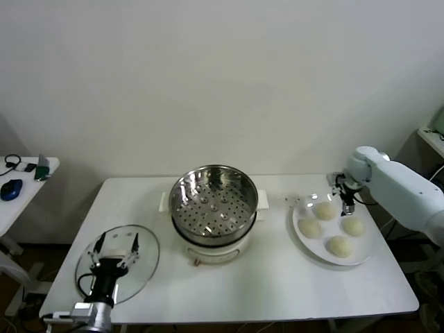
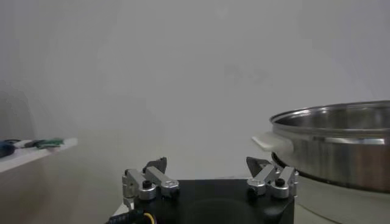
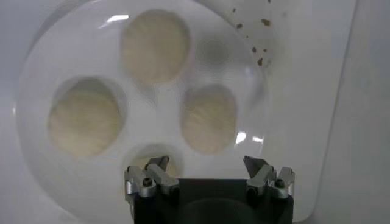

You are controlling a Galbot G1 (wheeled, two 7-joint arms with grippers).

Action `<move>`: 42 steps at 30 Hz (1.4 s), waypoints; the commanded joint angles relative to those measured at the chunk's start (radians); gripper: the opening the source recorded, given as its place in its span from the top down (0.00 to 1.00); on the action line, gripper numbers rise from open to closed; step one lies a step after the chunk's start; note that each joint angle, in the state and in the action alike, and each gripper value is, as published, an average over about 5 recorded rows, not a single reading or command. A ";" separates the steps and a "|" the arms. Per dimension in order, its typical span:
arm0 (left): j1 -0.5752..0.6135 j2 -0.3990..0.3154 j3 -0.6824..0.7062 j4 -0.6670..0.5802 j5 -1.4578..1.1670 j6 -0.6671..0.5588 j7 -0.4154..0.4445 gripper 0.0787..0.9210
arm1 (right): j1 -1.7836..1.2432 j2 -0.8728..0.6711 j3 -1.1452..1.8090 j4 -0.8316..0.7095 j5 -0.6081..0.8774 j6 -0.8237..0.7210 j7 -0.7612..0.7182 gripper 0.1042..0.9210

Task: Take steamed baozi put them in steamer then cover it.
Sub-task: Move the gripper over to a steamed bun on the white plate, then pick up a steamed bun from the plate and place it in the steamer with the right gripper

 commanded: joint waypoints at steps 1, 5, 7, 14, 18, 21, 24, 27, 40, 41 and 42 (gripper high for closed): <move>-0.011 0.008 -0.001 0.004 -0.002 0.014 0.001 0.12 | -0.034 0.141 0.126 -0.232 -0.085 0.084 0.010 0.12; -0.007 0.005 0.002 -0.007 0.001 0.019 0.001 0.12 | -0.047 0.165 0.140 -0.257 -0.098 0.097 0.005 0.12; -0.003 0.002 0.004 -0.012 0.005 0.017 0.001 0.12 | -0.053 0.173 0.146 -0.264 -0.104 0.101 0.003 0.12; 0.015 -0.005 -0.002 -0.010 0.004 0.008 -0.001 0.12 | -0.053 0.205 0.170 -0.315 -0.154 0.129 -0.005 0.12; 0.017 -0.008 -0.006 -0.008 0.007 0.006 -0.002 0.12 | -0.053 0.225 0.199 -0.351 -0.189 0.151 -0.006 0.12; 0.017 -0.013 -0.007 -0.010 0.006 0.006 -0.002 0.12 | -0.054 0.224 0.197 -0.351 -0.189 0.155 -0.012 0.14; 0.016 -0.016 -0.007 -0.010 0.006 0.006 -0.003 0.12 | -0.056 0.222 0.193 -0.352 -0.191 0.158 -0.016 0.19; 0.014 -0.017 -0.006 -0.009 0.005 0.007 -0.004 0.12 | -0.057 0.223 0.199 -0.355 -0.192 0.160 -0.015 0.23; 0.000 -0.008 0.006 -0.003 0.009 0.023 -0.005 0.12 | -0.046 0.193 0.214 -0.312 -0.154 0.169 -0.010 0.29; 0.003 -0.007 0.006 -0.004 0.011 0.021 -0.005 0.12 | -0.045 0.182 0.203 -0.292 -0.138 0.166 -0.011 0.29; 0.005 -0.006 0.006 -0.006 0.013 0.020 -0.005 0.12 | -0.045 0.170 0.191 -0.271 -0.121 0.163 -0.011 0.29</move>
